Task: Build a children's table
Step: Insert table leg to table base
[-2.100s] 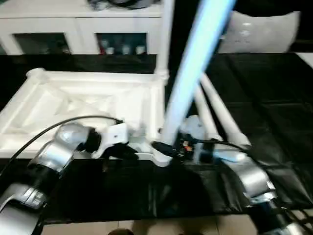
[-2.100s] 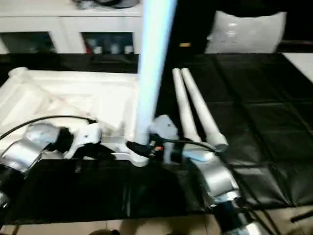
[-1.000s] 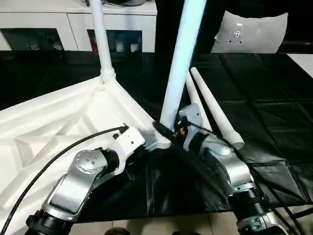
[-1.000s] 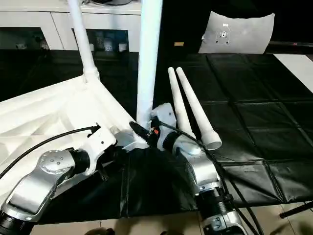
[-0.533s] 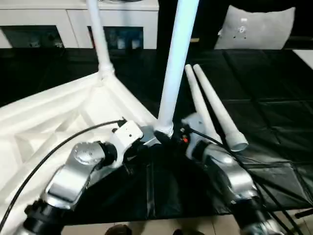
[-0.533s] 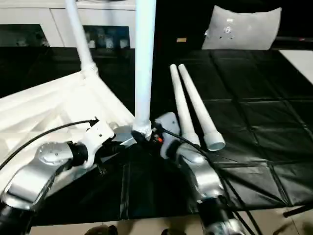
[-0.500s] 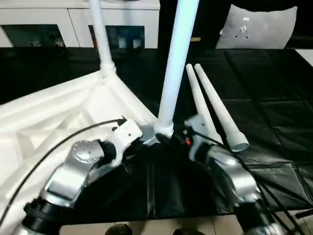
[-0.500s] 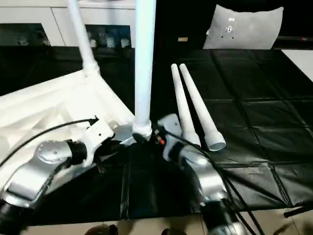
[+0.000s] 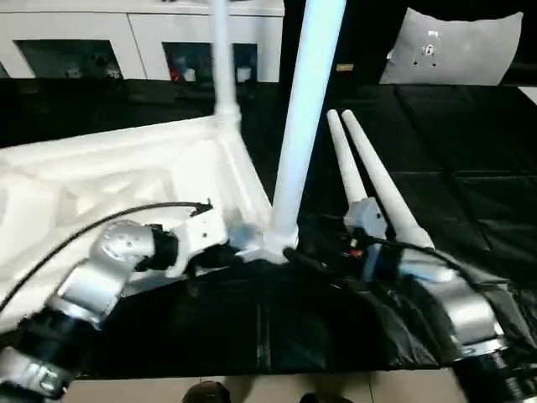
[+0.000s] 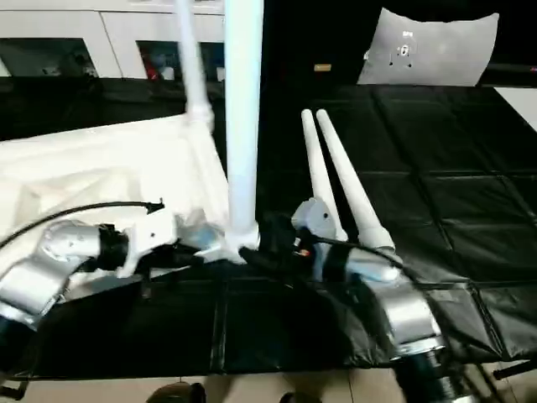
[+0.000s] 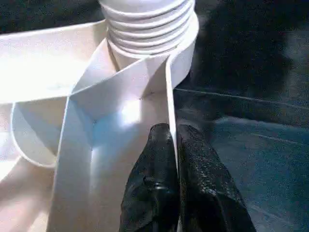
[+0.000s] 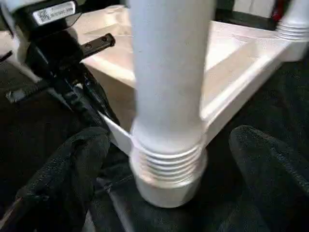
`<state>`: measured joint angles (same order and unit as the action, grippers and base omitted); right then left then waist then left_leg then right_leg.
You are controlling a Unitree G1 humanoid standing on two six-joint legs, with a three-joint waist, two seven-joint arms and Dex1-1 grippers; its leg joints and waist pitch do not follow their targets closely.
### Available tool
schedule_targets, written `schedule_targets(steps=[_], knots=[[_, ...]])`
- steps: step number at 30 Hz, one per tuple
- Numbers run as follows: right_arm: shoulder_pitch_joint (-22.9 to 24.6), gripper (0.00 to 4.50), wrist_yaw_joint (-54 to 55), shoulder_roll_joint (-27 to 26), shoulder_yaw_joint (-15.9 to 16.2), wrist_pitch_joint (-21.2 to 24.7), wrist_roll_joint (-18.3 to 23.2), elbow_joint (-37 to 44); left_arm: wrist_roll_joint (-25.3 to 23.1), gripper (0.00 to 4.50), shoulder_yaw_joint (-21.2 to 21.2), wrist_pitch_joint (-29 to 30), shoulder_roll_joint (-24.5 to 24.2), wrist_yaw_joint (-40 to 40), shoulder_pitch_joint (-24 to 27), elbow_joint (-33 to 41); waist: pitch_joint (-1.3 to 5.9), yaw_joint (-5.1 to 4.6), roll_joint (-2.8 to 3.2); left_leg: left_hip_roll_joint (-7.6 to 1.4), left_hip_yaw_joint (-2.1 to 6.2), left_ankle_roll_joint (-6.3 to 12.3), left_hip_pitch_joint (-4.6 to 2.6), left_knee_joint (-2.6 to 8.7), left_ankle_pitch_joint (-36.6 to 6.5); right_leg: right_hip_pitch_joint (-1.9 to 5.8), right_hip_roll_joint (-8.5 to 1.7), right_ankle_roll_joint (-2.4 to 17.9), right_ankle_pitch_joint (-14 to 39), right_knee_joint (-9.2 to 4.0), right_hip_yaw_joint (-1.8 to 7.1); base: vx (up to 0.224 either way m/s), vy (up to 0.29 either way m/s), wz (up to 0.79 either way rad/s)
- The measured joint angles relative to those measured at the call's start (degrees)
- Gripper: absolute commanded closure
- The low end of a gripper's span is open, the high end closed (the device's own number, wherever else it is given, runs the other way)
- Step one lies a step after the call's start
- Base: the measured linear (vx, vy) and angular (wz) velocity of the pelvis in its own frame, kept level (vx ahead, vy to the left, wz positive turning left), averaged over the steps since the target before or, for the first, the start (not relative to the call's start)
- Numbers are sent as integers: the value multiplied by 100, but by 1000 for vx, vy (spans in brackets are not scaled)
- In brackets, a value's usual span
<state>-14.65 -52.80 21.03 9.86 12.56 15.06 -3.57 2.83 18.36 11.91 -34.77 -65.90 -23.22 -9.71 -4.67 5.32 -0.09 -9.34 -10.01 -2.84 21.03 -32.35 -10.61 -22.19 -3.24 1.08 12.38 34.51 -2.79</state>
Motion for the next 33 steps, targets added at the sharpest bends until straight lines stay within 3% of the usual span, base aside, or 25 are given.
schedule_targets(steps=[10, 11, 14, 16, 21, 27, 33], knots=[[-371, 5, -929, 391, 470, -142, -213, -395, 166, 450, 193, -215, 8, -869, -308, -491, -1, 19, -1, -1, 0, 4, -1, -35, 4, -1, -7, 1, 0, 43, 1, 0, 0, 0], [-376, 40, -1005, 396, 483, -143, -211, -417, 168, 450, 202, -218, 12, -888, -329, -519, -1, 20, -1, -1, 0, 5, -1, -36, 5, -1, -7, 1, 0, 44, 1, 0, 0, 0], [-513, 46, -1172, 389, 579, -143, -188, -640, 174, 450, 206, -241, 31, -933, -374, -610, -1, 19, -1, -3, 0, 7, -1, -42, 6, -1, -7, 1, 0, 50, 0, 0, 0, 0], [-600, 83, -1210, 375, 583, -150, -188, -725, 177, 450, 208, -260, 38, -959, -396, -649, -1, 20, -1, -4, 0, 7, 0, -43, 6, 0, -7, 2, 0, 51, -1, 0, 0, 0], [-776, 122, -1290, 264, 598, -208, -186, -1041, 180, 450, 204, -279, 53, -1007, -409, -679, -1, 30, -1, -6, -1, 8, 3, -43, 6, -2, -7, 2, 0, 50, -4, 0, 0, 0], [-931, 166, -1455, 178, 630, -326, -195, -1293, 178, 450, 206, -279, 46, -1043, -410, -681, -1, 40, -1, -8, -1, 8, 2, -44, 7, -2, -7, 2, 0, 51, -6, 0, 0, 0], [-960, 177, -1583, 157, 635, -337, -194, -1336, 176, 450, 203, -279, 25, -1124, -410, -684, -2, 44, -2, -9, -1, 7, 3, -44, 6, -2, -7, 2, 0, 50, -8, 0, 0, 0]])
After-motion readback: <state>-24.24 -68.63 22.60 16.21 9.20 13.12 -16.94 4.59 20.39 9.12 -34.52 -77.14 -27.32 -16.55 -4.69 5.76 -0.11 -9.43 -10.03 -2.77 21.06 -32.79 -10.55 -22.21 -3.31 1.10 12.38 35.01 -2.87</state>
